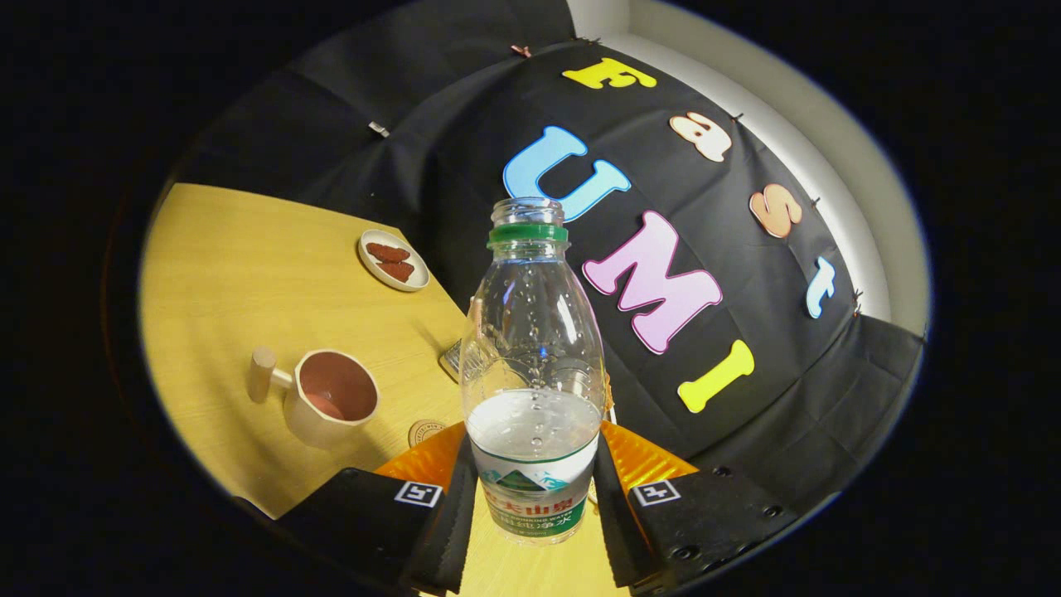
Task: Take the bottle from table, then pour the juice into the cup, finally place the bottle on the coaster
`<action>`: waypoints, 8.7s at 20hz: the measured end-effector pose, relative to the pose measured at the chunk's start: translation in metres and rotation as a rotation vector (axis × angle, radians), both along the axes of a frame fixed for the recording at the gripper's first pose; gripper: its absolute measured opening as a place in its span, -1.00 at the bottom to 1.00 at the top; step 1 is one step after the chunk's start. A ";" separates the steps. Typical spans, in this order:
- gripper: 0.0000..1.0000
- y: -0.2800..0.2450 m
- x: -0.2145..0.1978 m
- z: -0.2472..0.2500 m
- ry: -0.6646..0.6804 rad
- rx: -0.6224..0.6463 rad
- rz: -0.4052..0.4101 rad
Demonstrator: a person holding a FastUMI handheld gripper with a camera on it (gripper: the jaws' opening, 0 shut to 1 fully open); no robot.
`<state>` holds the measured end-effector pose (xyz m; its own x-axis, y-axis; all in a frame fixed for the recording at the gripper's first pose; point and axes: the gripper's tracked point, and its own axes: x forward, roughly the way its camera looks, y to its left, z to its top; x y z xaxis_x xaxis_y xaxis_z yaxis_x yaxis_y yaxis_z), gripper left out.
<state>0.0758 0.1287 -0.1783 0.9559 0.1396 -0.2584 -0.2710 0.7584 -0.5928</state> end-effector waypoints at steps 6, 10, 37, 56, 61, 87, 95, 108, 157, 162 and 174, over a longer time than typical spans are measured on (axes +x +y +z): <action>0.35 0.010 -0.003 -0.020 0.013 -0.117 0.045; 0.36 0.005 -0.005 -0.039 0.023 -0.258 0.065; 0.35 -0.015 0.018 -0.087 0.072 -0.757 0.142; 0.35 -0.007 0.020 -0.082 0.044 -0.889 0.196; 0.35 -0.007 0.023 -0.078 0.029 -0.914 0.202; 0.35 -0.005 0.032 -0.051 -0.083 -1.072 0.251; 0.34 0.001 0.038 -0.033 -0.150 -1.161 0.287; 0.34 0.016 0.039 0.004 -0.344 -1.289 0.359; 0.48 0.015 0.116 -0.078 0.240 0.786 0.006; 0.51 0.016 0.139 -0.101 0.221 0.782 -0.007; 0.55 0.026 0.136 -0.124 0.194 0.763 0.031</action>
